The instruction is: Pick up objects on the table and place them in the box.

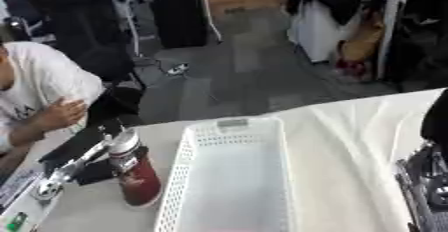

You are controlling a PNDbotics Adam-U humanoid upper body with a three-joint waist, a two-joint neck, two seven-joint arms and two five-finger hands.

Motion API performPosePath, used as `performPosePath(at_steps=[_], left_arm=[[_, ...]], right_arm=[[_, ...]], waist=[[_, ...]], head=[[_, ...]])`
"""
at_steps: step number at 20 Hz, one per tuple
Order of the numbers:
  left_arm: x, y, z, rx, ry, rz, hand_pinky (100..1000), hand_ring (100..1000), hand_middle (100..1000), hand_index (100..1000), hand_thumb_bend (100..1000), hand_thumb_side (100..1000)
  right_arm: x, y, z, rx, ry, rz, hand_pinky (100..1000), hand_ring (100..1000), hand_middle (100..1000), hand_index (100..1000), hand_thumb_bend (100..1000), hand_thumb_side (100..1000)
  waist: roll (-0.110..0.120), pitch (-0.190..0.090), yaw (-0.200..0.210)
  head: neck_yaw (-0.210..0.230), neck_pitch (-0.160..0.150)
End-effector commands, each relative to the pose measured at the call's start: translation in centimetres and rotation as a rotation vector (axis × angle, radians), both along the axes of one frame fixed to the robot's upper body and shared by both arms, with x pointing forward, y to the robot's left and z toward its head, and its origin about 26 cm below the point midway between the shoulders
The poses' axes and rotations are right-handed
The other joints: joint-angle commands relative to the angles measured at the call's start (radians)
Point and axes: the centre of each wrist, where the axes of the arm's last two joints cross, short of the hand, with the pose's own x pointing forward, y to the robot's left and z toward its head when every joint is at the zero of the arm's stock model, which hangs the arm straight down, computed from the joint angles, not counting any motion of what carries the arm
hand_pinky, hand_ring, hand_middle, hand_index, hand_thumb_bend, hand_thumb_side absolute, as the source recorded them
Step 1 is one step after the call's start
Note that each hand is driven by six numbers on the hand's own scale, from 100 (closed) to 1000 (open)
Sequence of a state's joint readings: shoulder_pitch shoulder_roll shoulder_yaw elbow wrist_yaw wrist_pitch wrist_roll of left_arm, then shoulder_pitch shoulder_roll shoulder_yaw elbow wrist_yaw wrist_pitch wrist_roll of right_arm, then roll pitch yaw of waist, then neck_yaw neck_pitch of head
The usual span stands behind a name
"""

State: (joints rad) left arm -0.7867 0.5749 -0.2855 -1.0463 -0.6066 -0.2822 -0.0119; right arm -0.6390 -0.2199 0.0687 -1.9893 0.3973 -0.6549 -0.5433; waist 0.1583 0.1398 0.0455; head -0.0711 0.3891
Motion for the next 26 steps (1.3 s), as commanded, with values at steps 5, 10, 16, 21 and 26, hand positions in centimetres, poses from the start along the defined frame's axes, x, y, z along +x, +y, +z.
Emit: performPosePath(at_steps=[5,10,16,21,26], left_arm=[[0.36,0.88,1.93,-0.001,-0.049,0.015,1000,1000,1000,1000,360,1000],[0.49,0.85,2.06,-0.006,-0.054,0.016,1000,1000,1000,1000,359,1000],[0.8,0.74,2.15,-0.008,-0.056,0.019,1000,1000,1000,1000,359,1000],[1.03,0.67,1.84,-0.008,-0.044,0.018,1000,1000,1000,1000,348,1000],[1.09,0.64,1.39,-0.008,-0.028,0.017,1000,1000,1000,1000,340,1000]], right_arm=[[-0.27,0.19,0.67,0.015,-0.042,0.025,246,351,371,455,100,1000],[-0.28,0.21,0.69,0.015,-0.044,0.026,247,352,371,455,100,1000],[-0.28,0.25,0.71,0.016,-0.045,0.028,247,352,371,455,100,1000],[-0.29,0.31,0.76,0.018,-0.047,0.031,247,352,371,455,100,1000],[-0.3,0.38,0.79,0.019,-0.049,0.035,247,352,371,455,100,1000]], waist=[[-0.006,-0.011,0.002],[-0.005,-0.011,0.001],[-0.006,-0.01,-0.001],[-0.006,-0.009,-0.004],[-0.007,-0.008,-0.006]], head=[[0.006,-0.01],[0.004,-0.014],[0.004,-0.016],[0.005,-0.016],[0.004,-0.016]])
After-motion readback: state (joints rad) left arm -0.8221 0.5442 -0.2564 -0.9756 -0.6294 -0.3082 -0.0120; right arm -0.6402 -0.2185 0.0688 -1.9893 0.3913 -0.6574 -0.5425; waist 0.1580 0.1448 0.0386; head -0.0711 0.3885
